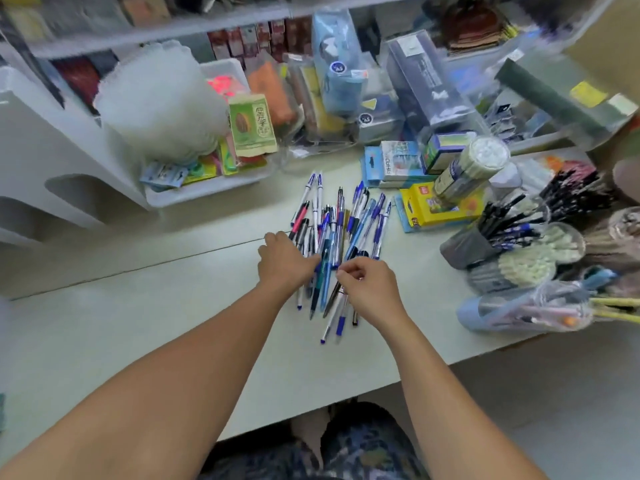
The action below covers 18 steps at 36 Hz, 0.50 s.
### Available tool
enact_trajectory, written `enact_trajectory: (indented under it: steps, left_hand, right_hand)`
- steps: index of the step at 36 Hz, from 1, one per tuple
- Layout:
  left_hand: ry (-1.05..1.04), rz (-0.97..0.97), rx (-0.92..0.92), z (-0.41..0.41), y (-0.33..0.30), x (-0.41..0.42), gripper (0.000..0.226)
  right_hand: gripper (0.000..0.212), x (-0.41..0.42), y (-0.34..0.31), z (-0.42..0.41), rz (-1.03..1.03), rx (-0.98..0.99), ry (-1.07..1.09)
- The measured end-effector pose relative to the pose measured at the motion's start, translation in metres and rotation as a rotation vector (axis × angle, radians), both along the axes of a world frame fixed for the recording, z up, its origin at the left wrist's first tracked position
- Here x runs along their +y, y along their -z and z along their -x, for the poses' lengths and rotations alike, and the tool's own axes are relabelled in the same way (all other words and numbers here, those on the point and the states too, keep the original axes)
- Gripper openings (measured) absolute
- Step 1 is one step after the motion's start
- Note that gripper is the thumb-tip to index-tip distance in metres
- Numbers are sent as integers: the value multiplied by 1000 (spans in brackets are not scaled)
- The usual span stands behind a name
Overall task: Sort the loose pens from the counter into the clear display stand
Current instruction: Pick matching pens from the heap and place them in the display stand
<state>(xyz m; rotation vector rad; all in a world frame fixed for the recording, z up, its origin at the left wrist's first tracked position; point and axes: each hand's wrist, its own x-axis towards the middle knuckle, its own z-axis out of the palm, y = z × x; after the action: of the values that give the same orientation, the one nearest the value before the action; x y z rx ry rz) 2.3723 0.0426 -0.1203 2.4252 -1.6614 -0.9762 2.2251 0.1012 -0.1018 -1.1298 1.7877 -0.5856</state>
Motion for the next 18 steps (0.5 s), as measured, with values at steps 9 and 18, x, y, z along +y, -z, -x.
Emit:
enact_trajectory:
  steps: [9,18]
  left_hand:
    - [-65,-102,-7,30,14,-20,70]
    - [-185,-89,108,-4,13,-1,18]
  right_hand:
    - [7,-35,16,23,36,7,-146]
    - [8,-22,18,7,-20,-68,-264]
